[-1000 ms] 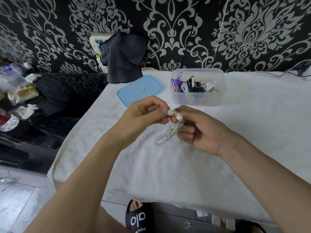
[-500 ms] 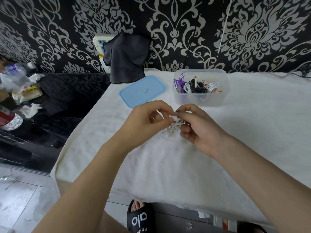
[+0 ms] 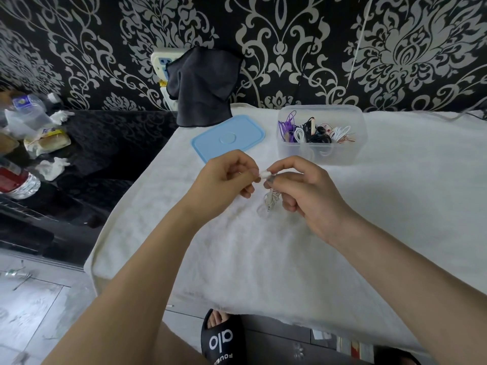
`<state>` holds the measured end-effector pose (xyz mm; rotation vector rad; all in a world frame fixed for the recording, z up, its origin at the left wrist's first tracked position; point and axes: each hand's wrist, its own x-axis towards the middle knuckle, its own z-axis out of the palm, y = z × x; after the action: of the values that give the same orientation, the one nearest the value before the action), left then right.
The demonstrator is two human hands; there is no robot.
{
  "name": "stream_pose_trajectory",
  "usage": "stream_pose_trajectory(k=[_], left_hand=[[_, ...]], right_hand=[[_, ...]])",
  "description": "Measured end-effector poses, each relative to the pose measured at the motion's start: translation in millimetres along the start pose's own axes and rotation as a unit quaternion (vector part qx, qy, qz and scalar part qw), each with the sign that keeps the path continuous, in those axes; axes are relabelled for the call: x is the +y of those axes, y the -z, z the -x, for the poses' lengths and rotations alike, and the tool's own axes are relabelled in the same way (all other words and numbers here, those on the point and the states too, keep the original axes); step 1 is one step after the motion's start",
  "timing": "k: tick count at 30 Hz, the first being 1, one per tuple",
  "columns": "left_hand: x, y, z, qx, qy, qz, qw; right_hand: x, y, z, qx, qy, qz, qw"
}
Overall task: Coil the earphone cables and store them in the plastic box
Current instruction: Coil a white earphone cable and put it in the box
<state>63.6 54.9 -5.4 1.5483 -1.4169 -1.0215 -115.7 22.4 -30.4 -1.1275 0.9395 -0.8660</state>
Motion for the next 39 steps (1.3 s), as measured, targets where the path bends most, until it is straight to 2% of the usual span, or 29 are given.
stream_pose_trajectory(k=[2,5,7,10,18,22,25,27,29,31,34,39], left_hand=[[-9,6,-5,0.054,0.015,-0.027,0.998],[-31,21,-12,0.161,0.036,-0.187,0.968],[-47,29,-15,0.139,0.064,-0.289,0.945],[-63,29,-16,0.068,0.094,-0.313,0.943],[-65,13,-31,0.097,0.023,-0.331,0.939],[-64,11,-36,0.097,0.016,-0.343,0.934],[-56,11,-35,0.109,0.025,-0.303,0.946],[-43,8,-31,0.115,0.044,-0.202,0.972],[-25,0,-24,0.085,0.054,-0.079,0.992],[-12,-5,-14,0.033,0.043,-0.018,0.998],[-5,-7,-4,-0.020,0.039,0.018,0.999],[-2,-6,0,-0.024,0.044,0.025,0.998]], right_hand=[[1,-1,-2,0.003,0.003,0.006,1.000],[3,-1,-4,0.006,0.002,0.016,1.000],[5,0,-4,0.007,0.000,0.017,1.000],[7,0,-5,-0.002,-0.001,0.020,1.000],[7,2,-5,-0.001,-0.003,0.018,1.000],[8,4,-6,0.007,-0.001,0.022,1.000],[7,6,-7,0.014,0.001,0.024,1.000],[5,7,-7,0.016,0.005,0.021,1.000],[3,8,-7,0.019,0.011,0.017,1.000],[1,8,-6,0.020,0.014,0.010,1.000],[-1,8,-4,0.018,0.015,0.005,1.000],[-4,9,-2,0.011,0.018,0.021,1.000]])
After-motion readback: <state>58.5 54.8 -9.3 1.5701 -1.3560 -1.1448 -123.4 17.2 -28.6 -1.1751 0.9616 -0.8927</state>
